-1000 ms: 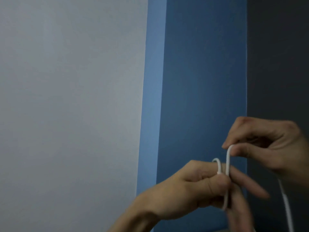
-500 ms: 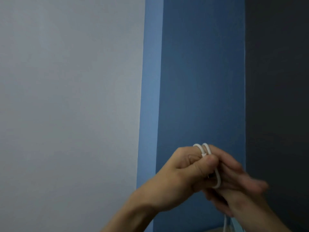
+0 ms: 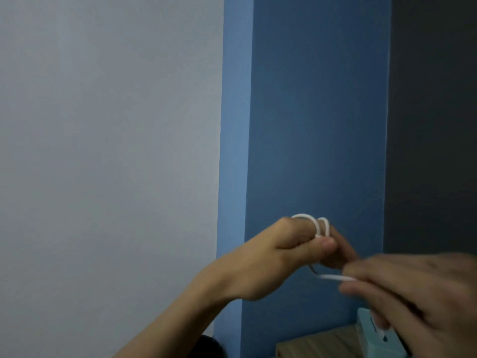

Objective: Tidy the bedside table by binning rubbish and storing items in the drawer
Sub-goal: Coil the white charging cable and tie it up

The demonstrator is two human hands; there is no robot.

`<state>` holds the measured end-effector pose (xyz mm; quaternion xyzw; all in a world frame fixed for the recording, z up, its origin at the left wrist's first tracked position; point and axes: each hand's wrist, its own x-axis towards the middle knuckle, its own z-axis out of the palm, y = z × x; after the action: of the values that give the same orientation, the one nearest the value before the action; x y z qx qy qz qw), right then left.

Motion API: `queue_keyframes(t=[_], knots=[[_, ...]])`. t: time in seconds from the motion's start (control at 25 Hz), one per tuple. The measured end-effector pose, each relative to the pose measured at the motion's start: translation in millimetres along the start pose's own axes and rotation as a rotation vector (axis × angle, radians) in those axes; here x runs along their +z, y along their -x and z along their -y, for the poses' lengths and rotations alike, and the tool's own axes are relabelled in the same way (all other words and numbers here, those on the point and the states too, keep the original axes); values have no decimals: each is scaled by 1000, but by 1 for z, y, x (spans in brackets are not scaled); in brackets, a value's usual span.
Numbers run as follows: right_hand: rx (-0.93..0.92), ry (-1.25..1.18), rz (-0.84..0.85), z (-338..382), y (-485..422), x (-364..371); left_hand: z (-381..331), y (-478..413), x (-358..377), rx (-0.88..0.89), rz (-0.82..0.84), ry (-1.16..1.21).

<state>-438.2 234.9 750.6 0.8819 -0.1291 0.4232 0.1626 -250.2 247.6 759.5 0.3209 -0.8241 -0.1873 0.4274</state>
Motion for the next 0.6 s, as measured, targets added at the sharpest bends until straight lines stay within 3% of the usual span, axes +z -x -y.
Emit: queue_keyframes(t=[0.12,0.28,0.4,0.48,0.6], knots=[[-27,-29,48,-11,-23,-27,-7,1,5,62,47,29],[-32,-29,-69,-22,-40,-30,-7,0,10,67,113,151],[-40,-379,-84,-27,-49,-20,-9,-1,14,90,209,377],[28,-688,-52,-31,-49,-8,-10,-2,15,96,255,533],[128,-963,-10,-36,-44,21,-12,-6,19,128,317,678]])
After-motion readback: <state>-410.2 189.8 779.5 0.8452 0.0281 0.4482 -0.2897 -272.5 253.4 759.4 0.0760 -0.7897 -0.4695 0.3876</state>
